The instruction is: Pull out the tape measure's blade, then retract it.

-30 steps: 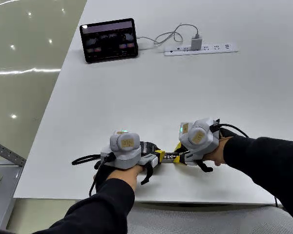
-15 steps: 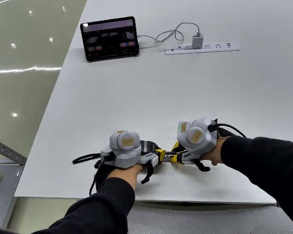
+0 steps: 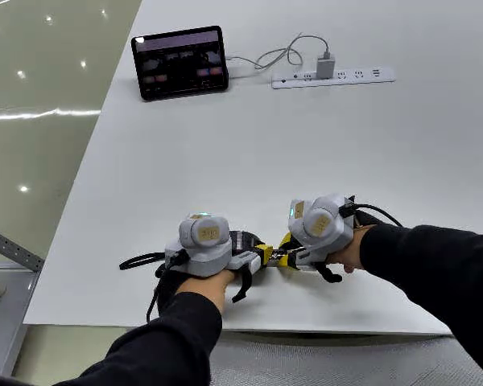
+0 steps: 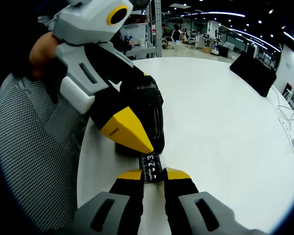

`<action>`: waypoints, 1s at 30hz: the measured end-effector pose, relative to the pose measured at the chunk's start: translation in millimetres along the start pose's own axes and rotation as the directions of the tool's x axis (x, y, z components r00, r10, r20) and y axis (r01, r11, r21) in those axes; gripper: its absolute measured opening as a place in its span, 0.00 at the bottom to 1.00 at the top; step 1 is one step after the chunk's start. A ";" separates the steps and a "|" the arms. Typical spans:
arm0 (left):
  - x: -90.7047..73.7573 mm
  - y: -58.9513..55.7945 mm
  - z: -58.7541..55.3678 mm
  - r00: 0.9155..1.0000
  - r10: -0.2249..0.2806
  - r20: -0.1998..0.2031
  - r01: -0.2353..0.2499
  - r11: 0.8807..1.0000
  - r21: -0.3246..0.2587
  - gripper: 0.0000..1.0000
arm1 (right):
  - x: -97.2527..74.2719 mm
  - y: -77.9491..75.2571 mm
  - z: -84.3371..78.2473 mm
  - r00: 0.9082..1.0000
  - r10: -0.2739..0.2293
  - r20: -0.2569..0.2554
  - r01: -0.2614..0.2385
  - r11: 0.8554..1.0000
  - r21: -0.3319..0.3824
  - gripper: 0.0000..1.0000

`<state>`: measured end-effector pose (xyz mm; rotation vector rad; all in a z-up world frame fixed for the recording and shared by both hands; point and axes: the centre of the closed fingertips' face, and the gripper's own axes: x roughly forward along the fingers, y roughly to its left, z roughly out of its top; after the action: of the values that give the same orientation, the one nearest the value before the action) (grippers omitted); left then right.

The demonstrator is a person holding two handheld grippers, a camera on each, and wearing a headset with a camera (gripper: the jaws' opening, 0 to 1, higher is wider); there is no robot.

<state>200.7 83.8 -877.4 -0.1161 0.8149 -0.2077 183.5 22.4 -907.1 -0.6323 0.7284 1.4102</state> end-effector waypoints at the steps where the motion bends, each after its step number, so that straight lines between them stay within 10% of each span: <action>1: -0.2 0.7 0.3 1.000 -0.004 0.001 0.004 1.000 -0.005 0.60 | 0.7 0.7 1.2 1.000 0.002 0.009 -0.002 1.000 0.015 0.11; 30: 0.6 0.5 0.2 1.000 -0.010 -0.003 0.010 1.000 -0.008 0.60 | 9.7 4.6 13.5 0.999 0.017 0.036 -0.016 1.000 -0.016 0.11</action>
<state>201.4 84.1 -877.8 -0.1279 0.8183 -0.2140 180.1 39.3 -905.7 -0.6123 0.6960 1.4400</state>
